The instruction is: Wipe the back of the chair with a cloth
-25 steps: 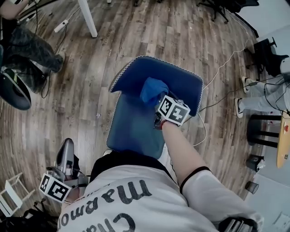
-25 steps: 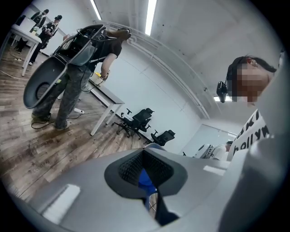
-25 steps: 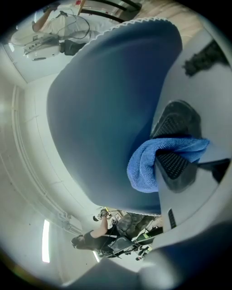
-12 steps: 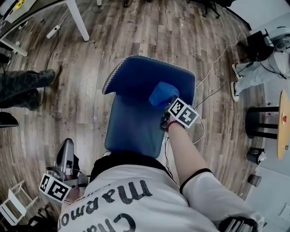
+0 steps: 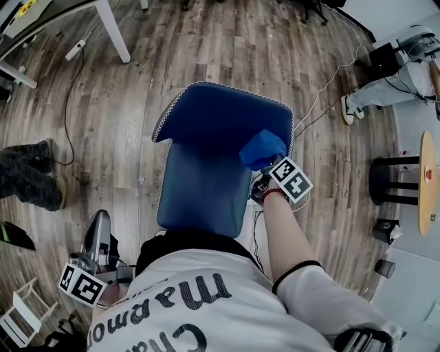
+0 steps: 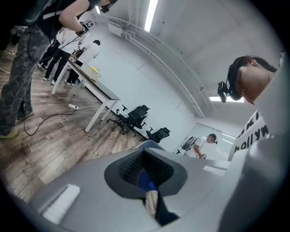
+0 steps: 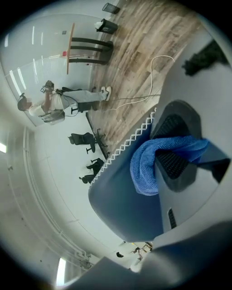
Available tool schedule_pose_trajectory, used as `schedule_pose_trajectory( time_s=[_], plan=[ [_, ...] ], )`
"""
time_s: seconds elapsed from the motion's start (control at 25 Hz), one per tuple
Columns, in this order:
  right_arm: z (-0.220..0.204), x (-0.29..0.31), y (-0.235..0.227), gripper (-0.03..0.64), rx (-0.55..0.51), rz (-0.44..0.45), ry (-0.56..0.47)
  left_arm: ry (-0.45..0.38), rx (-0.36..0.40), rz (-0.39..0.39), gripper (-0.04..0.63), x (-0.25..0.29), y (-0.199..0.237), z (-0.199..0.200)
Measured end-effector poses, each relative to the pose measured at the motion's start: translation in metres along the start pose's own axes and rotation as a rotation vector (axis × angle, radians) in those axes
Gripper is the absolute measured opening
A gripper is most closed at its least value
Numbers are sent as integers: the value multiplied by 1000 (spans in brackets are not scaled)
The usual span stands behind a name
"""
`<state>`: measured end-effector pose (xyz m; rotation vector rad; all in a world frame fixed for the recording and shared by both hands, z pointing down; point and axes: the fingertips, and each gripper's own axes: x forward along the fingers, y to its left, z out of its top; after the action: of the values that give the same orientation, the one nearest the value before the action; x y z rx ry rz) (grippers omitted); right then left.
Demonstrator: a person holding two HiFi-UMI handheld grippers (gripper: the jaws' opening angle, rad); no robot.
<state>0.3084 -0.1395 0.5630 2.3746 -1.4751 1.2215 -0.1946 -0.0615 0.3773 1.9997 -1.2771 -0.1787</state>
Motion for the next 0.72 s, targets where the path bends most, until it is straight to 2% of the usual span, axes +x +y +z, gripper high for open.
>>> schedule_pose_trajectory(
  time_s=[0.4,0.72],
  plan=[
    [0,-27,-26,80,53,-68,-41,29,-1,-38,8,3,5,-3],
    [-11,-58,-89,80,191,-236,-83,49,6,-74,8,4,6,-7]
  ],
)
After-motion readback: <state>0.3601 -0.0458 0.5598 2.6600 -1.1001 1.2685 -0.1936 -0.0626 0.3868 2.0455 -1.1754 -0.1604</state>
